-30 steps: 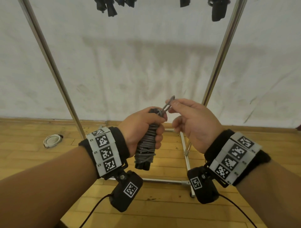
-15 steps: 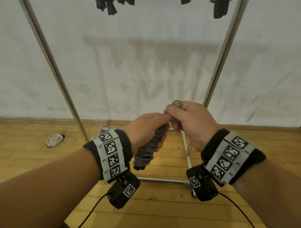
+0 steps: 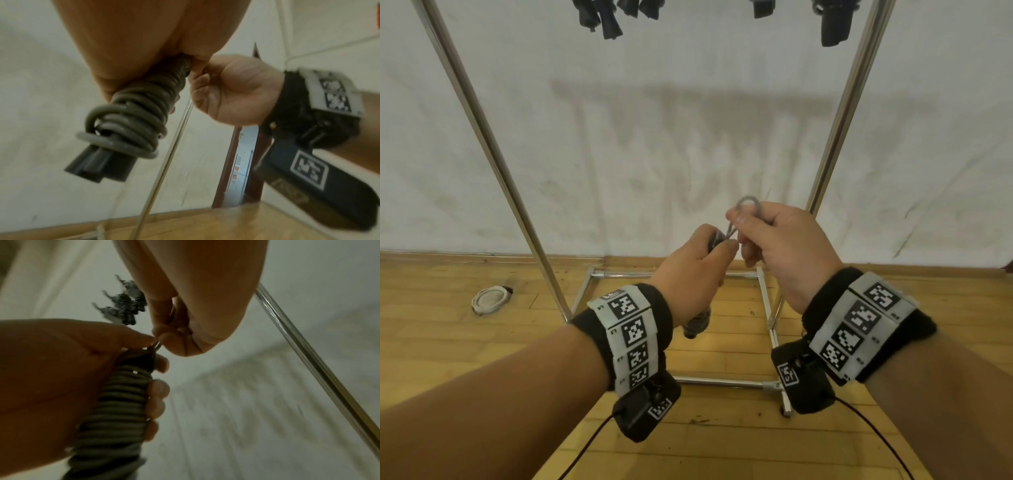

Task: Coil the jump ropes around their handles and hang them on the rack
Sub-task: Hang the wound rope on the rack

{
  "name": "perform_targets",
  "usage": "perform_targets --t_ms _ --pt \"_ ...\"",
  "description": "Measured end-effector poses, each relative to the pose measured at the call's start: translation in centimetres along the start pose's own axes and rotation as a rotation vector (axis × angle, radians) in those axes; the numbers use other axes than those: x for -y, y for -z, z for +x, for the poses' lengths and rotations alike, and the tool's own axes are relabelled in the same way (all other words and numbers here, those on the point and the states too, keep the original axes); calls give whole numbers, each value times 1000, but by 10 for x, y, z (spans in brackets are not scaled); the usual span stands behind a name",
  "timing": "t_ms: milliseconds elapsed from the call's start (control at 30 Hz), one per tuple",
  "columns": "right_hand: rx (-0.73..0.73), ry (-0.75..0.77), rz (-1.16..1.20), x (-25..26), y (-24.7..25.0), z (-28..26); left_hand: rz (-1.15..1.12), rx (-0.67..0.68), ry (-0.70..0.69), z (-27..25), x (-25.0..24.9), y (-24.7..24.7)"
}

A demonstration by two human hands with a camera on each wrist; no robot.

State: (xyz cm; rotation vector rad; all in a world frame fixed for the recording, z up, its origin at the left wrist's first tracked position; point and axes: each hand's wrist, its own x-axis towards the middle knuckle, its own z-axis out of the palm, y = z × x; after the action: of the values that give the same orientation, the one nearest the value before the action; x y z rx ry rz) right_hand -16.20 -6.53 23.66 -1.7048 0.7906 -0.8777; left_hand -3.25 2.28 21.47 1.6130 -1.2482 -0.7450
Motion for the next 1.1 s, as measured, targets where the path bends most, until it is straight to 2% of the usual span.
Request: perform_targets --t_ms 133,233,333,433,533,633,733,833,967,1100 --pt "40 -44 46 -5 -2 -2 -123 -11 25 1 -8 -1" --pt "16 -38 36 -4 0 0 -85 46 60 3 -6 2" --pt "7 -71 63 -1 3 3 -34 100 27 3 -4 4" --pt "64 -82 56 2 6 4 -45 70 10 5 -1 8" --pt "125 -57 -16 4 7 3 -242 82 79 5 1 16" --pt "166 -14 -133 6 6 2 -345 44 86 5 3 24" --pt "208 -3 -165 9 4 2 -374 21 47 6 4 31" --pt "222 35 -256 9 2 1 -304 -16 -22 5 4 36" --pt "155 85 -268 9 -3 2 -265 -72 -70 5 5 38" --pt "36 14 -91 10 -5 3 -206 -126 -109 5 -1 43"
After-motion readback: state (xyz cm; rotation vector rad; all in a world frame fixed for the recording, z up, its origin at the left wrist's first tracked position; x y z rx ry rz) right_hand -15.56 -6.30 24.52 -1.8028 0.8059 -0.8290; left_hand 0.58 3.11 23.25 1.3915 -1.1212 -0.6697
